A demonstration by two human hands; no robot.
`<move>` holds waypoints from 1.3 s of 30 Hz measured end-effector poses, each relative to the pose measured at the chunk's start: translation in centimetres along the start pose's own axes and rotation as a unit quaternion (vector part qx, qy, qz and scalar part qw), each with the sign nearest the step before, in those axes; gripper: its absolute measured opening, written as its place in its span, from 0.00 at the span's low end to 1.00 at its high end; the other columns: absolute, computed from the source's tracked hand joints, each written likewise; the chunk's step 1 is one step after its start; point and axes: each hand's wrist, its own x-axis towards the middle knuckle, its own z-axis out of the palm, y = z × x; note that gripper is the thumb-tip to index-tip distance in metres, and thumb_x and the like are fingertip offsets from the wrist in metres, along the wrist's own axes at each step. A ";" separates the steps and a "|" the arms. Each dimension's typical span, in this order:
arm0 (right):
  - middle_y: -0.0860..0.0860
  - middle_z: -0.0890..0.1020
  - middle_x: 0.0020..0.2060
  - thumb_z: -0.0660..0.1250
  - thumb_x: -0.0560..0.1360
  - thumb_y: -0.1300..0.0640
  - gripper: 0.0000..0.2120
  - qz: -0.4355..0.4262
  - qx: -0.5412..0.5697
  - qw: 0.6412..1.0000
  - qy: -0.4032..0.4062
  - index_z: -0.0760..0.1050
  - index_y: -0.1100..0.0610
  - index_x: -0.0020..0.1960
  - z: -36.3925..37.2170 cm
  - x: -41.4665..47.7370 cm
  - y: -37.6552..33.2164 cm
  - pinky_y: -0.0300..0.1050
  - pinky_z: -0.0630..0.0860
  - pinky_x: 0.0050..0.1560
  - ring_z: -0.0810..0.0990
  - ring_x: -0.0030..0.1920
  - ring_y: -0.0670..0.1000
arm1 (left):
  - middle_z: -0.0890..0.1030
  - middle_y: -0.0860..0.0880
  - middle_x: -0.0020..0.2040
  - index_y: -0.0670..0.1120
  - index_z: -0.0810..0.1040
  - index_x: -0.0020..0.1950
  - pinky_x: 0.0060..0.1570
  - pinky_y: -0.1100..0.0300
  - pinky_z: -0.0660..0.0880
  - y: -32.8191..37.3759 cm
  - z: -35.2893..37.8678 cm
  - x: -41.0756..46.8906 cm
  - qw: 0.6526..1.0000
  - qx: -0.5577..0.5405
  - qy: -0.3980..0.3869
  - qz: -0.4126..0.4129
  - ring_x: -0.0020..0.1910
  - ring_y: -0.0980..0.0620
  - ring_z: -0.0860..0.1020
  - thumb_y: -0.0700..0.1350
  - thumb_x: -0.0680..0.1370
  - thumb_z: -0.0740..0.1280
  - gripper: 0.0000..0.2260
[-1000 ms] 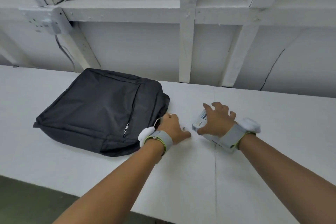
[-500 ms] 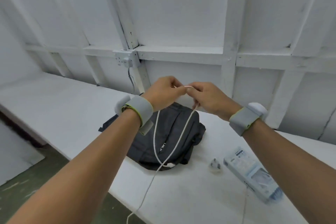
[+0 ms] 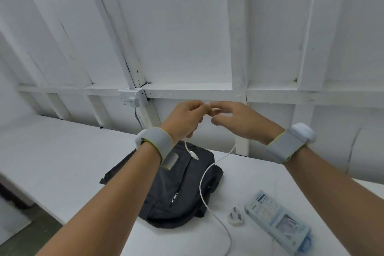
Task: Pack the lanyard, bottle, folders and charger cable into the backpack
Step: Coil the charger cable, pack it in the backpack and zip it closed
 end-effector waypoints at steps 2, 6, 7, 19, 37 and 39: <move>0.45 0.83 0.49 0.64 0.78 0.50 0.10 -0.029 0.034 0.999 -0.003 0.77 0.41 0.57 -0.3 -0.2 -0.2 0.39 0.75 0.53 0.81 0.48 0.40 | 0.66 0.53 0.27 0.42 0.81 0.48 0.23 0.64 0.61 1.0 0.4 0.7 1.000 -0.003 0.010 0.012 0.22 0.54 0.62 0.54 0.80 0.64 0.16; 0.38 0.81 0.38 0.65 0.79 0.53 0.07 -0.002 0.154 0.982 0.108 0.82 0.50 0.52 -2.6 0.0 1.2 0.38 0.74 0.43 0.76 0.35 0.36 | 0.65 0.53 0.27 0.41 0.78 0.51 0.24 0.63 0.59 1.4 1.2 1.0 0.997 -0.076 -0.002 -0.015 0.23 0.54 0.60 0.54 0.80 0.66 0.15; 0.38 0.80 0.37 0.66 0.78 0.53 0.07 0.018 0.188 0.972 0.138 0.82 0.51 0.51 -3.0 0.2 1.8 0.41 0.74 0.43 0.75 0.34 0.38 | 0.65 0.54 0.26 0.40 0.78 0.52 0.25 0.62 0.61 1.1 1.3 0.9 0.996 -0.086 -0.011 -0.022 0.23 0.54 0.60 0.53 0.80 0.65 0.16; 0.49 0.70 0.30 0.62 0.79 0.49 0.11 0.110 0.226 0.937 0.244 0.80 0.53 0.53 -1.8 2.4 4.1 0.40 0.65 0.26 0.66 0.27 0.48 | 0.58 0.50 0.27 0.44 0.71 0.36 0.25 0.63 0.55 2.2 2.4 1.3 0.948 -0.255 -0.144 -0.124 0.23 0.53 0.56 0.49 0.80 0.56 0.15; 0.43 0.75 0.33 0.67 0.75 0.55 0.04 0.022 -0.043 0.991 0.128 0.81 0.50 0.48 -2.3 0.1 -0.1 0.35 0.67 0.36 0.74 0.35 0.41 | 0.74 0.49 0.25 0.42 0.79 0.36 0.29 0.60 0.65 -1.3 1.0 4.2 0.987 0.126 -0.101 -0.025 0.24 0.51 0.68 0.54 0.82 0.52 0.25; 0.45 0.75 0.32 0.69 0.76 0.53 0.04 0.003 -0.028 0.984 0.174 0.81 0.51 0.48 -3.3 0.5 0.8 0.37 0.68 0.37 0.72 0.33 0.42 | 0.67 0.48 0.24 0.41 0.76 0.33 0.27 0.60 0.61 -0.8 1.0 3.6 0.989 0.052 -0.131 -0.052 0.22 0.50 0.63 0.56 0.82 0.52 0.27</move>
